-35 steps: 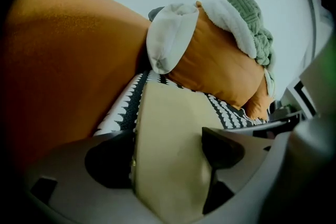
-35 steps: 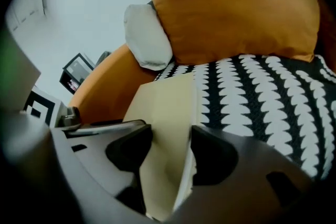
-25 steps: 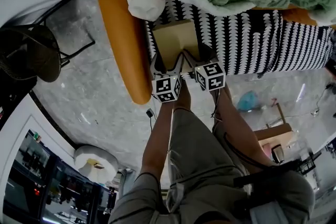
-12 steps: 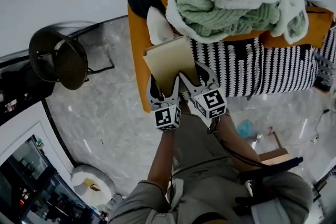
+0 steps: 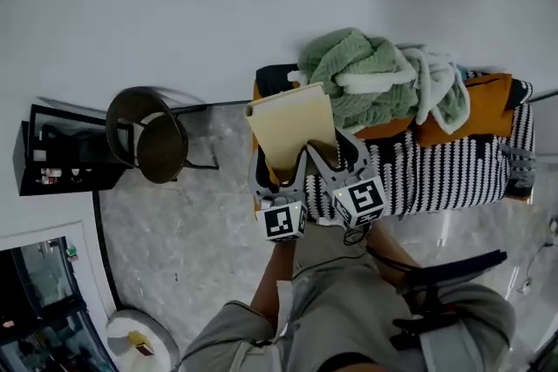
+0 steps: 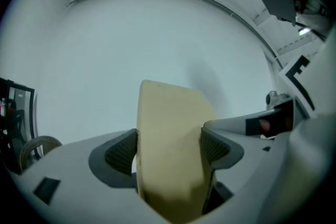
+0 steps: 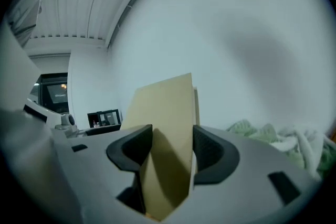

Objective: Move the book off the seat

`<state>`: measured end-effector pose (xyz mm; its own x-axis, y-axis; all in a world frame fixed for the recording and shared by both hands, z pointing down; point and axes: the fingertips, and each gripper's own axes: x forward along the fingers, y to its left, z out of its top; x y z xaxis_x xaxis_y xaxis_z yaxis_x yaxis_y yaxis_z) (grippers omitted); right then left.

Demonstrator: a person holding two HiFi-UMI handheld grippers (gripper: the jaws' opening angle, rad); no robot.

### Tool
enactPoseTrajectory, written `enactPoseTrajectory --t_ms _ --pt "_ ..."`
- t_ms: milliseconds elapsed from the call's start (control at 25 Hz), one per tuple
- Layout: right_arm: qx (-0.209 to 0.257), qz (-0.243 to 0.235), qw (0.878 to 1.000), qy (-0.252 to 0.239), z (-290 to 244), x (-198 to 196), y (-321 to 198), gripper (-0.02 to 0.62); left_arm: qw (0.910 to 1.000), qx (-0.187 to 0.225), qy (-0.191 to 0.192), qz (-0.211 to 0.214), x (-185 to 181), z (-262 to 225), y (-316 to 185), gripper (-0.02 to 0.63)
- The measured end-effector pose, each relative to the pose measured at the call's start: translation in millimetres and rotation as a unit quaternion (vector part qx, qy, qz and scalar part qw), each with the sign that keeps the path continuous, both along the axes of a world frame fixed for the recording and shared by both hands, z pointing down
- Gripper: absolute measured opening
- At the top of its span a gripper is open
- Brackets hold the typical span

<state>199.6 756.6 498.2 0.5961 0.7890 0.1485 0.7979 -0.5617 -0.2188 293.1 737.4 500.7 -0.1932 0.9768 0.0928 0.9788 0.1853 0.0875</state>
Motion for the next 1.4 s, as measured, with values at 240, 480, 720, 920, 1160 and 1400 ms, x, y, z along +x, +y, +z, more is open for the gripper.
enactPoseTrajectory --t_ms 240,480,720,920,1160,1400 --pt "-0.085 0.018 0.996 -0.002 -118.4 -22.1 -8.7 0.229 0.9973 -0.068 -0.023 0.018 -22.2 -113.7 -3.5 0.399" --pt "-0.167 0.027 0.985 0.000 -210.3 -39.8 -15.9 0.229 0.9907 -0.131 -0.026 0.027 -38.2 -200.1 -6.6 0.399" --pt "-0.211 0.035 0.977 0.006 -242.6 -42.1 -28.0 0.229 0.9847 -0.169 -0.008 0.043 -40.5 -231.1 -15.5 0.399" --pt "-0.201 0.037 0.979 0.006 -234.0 -44.3 -31.5 0.229 0.9861 -0.161 -0.023 0.035 -42.1 -222.9 -20.2 0.396" --pt "-0.193 0.056 0.980 -0.001 -232.3 -44.9 -36.5 0.229 0.9857 -0.155 -0.041 0.053 -43.0 -221.2 -22.0 0.396" --pt "-0.183 0.119 0.975 -0.041 -224.4 -67.9 -44.3 0.229 0.9803 -0.142 -0.069 0.119 -68.2 -208.6 -16.2 0.396"
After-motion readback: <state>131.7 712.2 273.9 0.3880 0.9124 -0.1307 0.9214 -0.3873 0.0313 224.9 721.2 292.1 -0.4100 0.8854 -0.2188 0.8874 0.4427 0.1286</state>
